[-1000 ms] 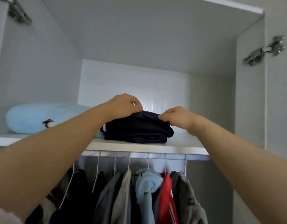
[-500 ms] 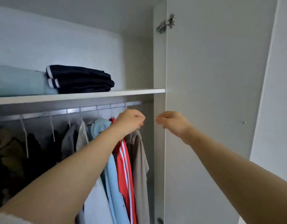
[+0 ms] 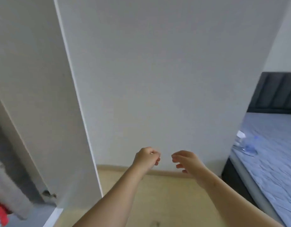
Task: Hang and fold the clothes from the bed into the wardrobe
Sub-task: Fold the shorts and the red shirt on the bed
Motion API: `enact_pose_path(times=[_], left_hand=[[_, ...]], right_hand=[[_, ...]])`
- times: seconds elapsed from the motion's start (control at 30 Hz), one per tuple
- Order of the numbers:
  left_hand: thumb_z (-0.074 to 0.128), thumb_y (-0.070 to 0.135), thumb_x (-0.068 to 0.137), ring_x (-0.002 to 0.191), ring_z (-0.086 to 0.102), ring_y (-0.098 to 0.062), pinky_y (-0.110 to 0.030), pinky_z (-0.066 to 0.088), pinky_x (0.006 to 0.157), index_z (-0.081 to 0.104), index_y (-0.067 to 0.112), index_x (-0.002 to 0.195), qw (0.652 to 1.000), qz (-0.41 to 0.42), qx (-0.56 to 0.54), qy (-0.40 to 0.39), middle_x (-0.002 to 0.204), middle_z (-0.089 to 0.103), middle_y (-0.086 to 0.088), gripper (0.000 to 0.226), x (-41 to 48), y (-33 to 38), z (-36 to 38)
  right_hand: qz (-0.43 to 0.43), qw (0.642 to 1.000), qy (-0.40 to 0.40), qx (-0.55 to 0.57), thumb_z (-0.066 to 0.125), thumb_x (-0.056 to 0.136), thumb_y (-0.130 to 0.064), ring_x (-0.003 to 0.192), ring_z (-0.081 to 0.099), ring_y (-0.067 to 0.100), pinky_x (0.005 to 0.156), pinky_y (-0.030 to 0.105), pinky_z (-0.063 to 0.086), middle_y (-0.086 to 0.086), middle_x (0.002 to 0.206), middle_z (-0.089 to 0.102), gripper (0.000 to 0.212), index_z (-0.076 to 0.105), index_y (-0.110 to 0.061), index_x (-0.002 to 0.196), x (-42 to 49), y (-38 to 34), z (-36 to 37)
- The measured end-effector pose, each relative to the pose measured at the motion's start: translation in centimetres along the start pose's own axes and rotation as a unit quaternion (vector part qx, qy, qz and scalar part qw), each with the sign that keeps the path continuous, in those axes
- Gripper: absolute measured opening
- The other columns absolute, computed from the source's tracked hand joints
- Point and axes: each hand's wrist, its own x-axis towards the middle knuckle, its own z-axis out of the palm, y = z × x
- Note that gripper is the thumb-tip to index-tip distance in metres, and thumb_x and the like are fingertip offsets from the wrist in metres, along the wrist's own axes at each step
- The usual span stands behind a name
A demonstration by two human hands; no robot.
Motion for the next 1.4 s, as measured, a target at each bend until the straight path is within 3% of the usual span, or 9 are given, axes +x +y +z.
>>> enact_pose_path(times=[0.17, 0.27, 0.4, 0.57, 0.7, 0.87, 0.97, 1.17, 1.4], left_hand=[[0.052, 0.014, 0.090, 0.056, 0.059, -0.005, -0.014, 0.038, 0.051, 0.056, 0.023, 0.069, 0.991, -0.002, -0.002, -0.137, 0.069, 0.059, 0.000, 0.023, -3.6, 2.5, 19.2], [0.050, 0.013, 0.090, 0.057, 0.056, -0.006, -0.017, 0.035, 0.047, 0.057, 0.023, 0.071, 0.975, -0.016, 0.013, -0.221, 0.070, 0.056, 0.005, 0.022, -6.6, 3.3, 28.8], [0.050, 0.015, 0.093, 0.058, 0.054, -0.007, -0.013, 0.035, 0.040, 0.057, 0.022, 0.075, 0.943, -0.036, 0.043, -0.329, 0.073, 0.056, 0.004, 0.020, -9.3, 4.1, 39.7], [0.048, 0.020, 0.094, 0.066, 0.058, -0.009, -0.020, 0.038, 0.052, 0.060, 0.021, 0.088, 0.890, -0.047, 0.099, -0.443, 0.080, 0.060, 0.004, 0.013, -12.1, 5.8, 51.5], [0.046, 0.018, 0.095, 0.067, 0.056, -0.010, -0.022, 0.041, 0.059, 0.059, 0.016, 0.093, 0.864, -0.042, 0.115, -0.489, 0.080, 0.058, 0.000, 0.013, -11.4, 9.0, 61.3], [0.046, 0.021, 0.097, 0.074, 0.055, -0.012, -0.024, 0.040, 0.061, 0.056, 0.014, 0.100, 0.826, -0.015, 0.147, -0.544, 0.093, 0.058, -0.004, 0.013, -10.6, 12.8, 69.0], [0.045, 0.018, 0.097, 0.070, 0.054, -0.011, -0.022, 0.038, 0.058, 0.055, 0.014, 0.099, 0.800, -0.011, 0.161, -0.579, 0.084, 0.058, -0.001, 0.011, -11.5, 14.6, 74.3], [0.044, 0.018, 0.096, 0.065, 0.053, -0.008, -0.022, 0.036, 0.059, 0.055, 0.018, 0.091, 0.781, -0.011, 0.203, -0.591, 0.076, 0.057, 0.003, 0.012, -13.7, 16.6, 84.9], [0.044, 0.018, 0.096, 0.065, 0.053, -0.009, -0.022, 0.035, 0.057, 0.056, 0.018, 0.093, 0.765, -0.012, 0.223, -0.604, 0.084, 0.058, -0.001, 0.013, -18.8, 19.9, 99.9]], right_hand=[[0.114, 0.984, 0.137, 0.025, 0.058, 0.088, -0.014, 0.058, 0.050, 0.012, 0.053, 0.021, 0.036, 0.003, 0.074, 0.059, 0.009, 0.065, -0.011, 0.083, -8.3, 12.2, -14.3], [0.189, 0.955, 0.220, 0.057, 0.056, 0.089, -0.016, 0.066, 0.056, 0.014, 0.061, 0.023, 0.043, 0.001, 0.074, 0.063, 0.014, 0.063, -0.020, 0.077, -13.2, 18.6, -21.1], [0.275, 0.909, 0.289, 0.124, 0.051, 0.092, -0.016, 0.060, 0.050, 0.014, 0.048, 0.019, 0.036, 0.001, 0.072, 0.058, 0.015, 0.061, -0.016, 0.081, -18.8, 25.8, -27.4], [0.349, 0.848, 0.358, 0.175, 0.051, 0.092, -0.014, 0.060, 0.050, 0.015, 0.050, 0.018, 0.035, 0.004, 0.075, 0.058, 0.011, 0.060, -0.013, 0.086, -24.6, 32.6, -34.2], [0.368, 0.816, 0.408, 0.178, 0.052, 0.092, -0.016, 0.063, 0.053, 0.016, 0.054, 0.020, 0.037, 0.003, 0.077, 0.061, 0.011, 0.060, -0.011, 0.098, -25.4, 36.7, -41.7], [0.380, 0.794, 0.428, 0.205, 0.053, 0.091, -0.014, 0.055, 0.048, 0.014, 0.051, 0.020, 0.034, 0.002, 0.072, 0.058, 0.013, 0.058, -0.016, 0.079, -24.3, 38.5, -48.1], [0.378, 0.769, 0.458, 0.236, 0.052, 0.090, -0.010, 0.052, 0.045, 0.011, 0.039, 0.014, 0.034, 0.002, 0.068, 0.054, 0.014, 0.057, -0.013, 0.077, -24.9, 40.6, -51.9], [0.404, 0.721, 0.491, 0.276, 0.051, 0.090, -0.007, 0.052, 0.044, 0.011, 0.034, 0.008, 0.032, 0.003, 0.065, 0.051, 0.012, 0.056, -0.010, 0.080, -28.0, 45.5, -58.5], [0.421, 0.714, 0.488, 0.274, 0.048, 0.089, -0.006, 0.049, 0.043, 0.012, 0.043, 0.014, 0.030, 0.001, 0.062, 0.052, 0.022, 0.053, -0.015, 0.069, -32.2, 53.8, -70.2]])
